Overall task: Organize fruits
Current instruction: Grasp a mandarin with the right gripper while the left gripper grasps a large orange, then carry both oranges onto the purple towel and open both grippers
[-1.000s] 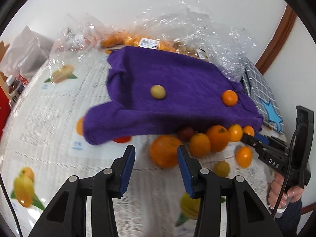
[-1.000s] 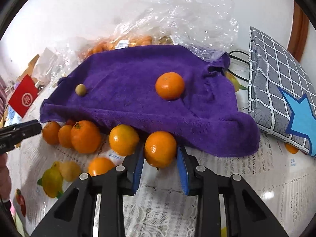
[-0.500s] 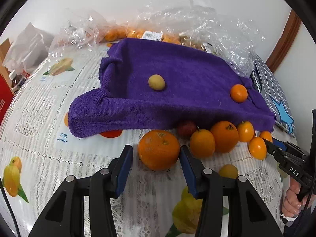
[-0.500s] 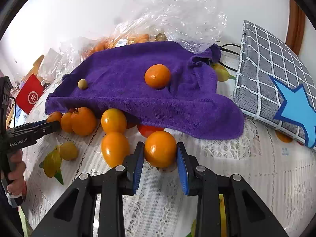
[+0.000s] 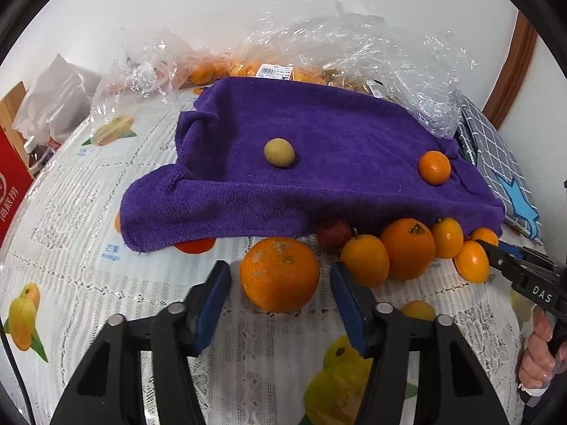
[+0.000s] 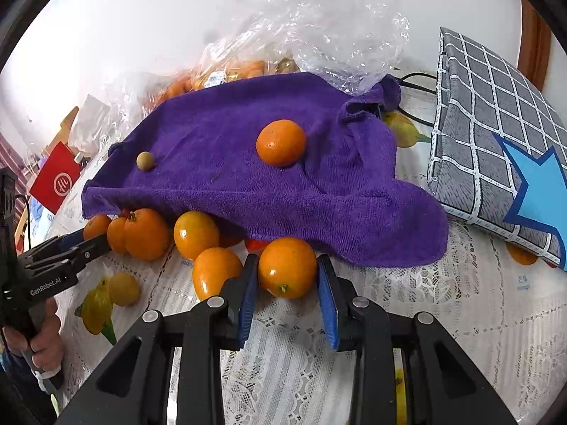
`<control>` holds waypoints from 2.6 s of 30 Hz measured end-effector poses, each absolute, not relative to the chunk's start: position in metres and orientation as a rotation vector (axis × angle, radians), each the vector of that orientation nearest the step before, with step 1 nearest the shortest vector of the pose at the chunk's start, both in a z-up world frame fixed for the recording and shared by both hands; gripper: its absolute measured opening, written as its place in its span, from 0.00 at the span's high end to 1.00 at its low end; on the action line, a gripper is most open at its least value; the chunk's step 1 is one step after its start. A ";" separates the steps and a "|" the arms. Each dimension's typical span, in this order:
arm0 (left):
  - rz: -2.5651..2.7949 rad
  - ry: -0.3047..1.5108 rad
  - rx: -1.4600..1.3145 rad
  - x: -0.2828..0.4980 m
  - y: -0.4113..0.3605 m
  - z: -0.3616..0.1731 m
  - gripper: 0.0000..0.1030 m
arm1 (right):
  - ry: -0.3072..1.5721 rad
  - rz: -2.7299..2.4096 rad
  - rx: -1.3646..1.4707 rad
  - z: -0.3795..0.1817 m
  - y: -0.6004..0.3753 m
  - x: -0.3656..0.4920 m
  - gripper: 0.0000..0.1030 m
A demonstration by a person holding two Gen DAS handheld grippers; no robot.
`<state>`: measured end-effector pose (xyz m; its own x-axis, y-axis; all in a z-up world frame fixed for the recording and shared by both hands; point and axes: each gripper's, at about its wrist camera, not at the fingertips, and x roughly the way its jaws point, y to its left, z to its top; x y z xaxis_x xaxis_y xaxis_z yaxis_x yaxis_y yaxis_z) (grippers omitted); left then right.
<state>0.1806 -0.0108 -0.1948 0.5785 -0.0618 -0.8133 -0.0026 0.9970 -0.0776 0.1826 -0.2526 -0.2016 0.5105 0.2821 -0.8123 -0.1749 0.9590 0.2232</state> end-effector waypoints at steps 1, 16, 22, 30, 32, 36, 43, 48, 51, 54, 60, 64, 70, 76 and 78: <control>-0.037 0.954 -0.074 0.180 -0.010 -0.194 0.61 | 0.992 0.274 0.116 -0.202 -0.252 0.182 0.69; -0.092 0.923 -0.143 0.171 0.017 -0.139 0.61 | 0.888 0.175 0.173 -0.148 -0.260 0.148 0.69; -0.136 0.879 -0.193 0.188 0.027 -0.127 0.61 | 0.850 0.115 0.167 -0.130 -0.258 0.145 0.69; -0.148 0.818 -0.168 0.237 0.019 -0.121 0.61 | 0.825 0.055 0.150 -0.130 -0.262 0.170 0.69; -0.155 0.813 -0.182 0.250 0.019 -0.123 0.61 | 0.806 0.045 0.148 -0.125 -0.265 0.178 0.69; -0.135 0.824 -0.189 0.275 0.017 -0.133 0.61 | 0.754 0.018 0.128 -0.120 -0.269 0.196 0.69; -0.120 0.827 -0.225 0.286 0.022 -0.155 0.61 | 0.762 0.029 0.145 -0.143 -0.275 0.224 0.69; -0.120 0.839 -0.225 0.285 0.018 -0.167 0.61 | 0.799 0.036 0.174 -0.159 -0.276 0.226 0.69; -0.124 0.838 -0.181 0.284 0.009 -0.169 0.61 | 0.799 0.068 0.182 -0.161 -0.272 0.225 0.69; -0.131 0.851 -0.139 0.287 0.003 -0.172 0.61 | 0.802 0.084 0.162 -0.164 -0.266 0.225 0.69; -0.130 0.869 -0.144 0.290 0.004 -0.178 0.61 | 0.820 0.089 0.163 -0.169 -0.263 0.226 0.69; -0.132 0.873 -0.151 0.290 0.005 -0.178 0.61 | 0.841 0.085 0.160 -0.174 -0.263 0.229 0.69; -0.132 0.883 -0.144 0.292 0.003 -0.181 0.61 | 0.869 0.084 0.148 -0.180 -0.260 0.231 0.69; -0.130 0.885 -0.157 0.293 0.006 -0.181 0.61 | 0.874 0.075 0.121 -0.182 -0.257 0.231 0.69; -0.129 0.885 -0.157 0.293 0.006 -0.182 0.61 | 0.874 0.075 0.115 -0.182 -0.256 0.231 0.69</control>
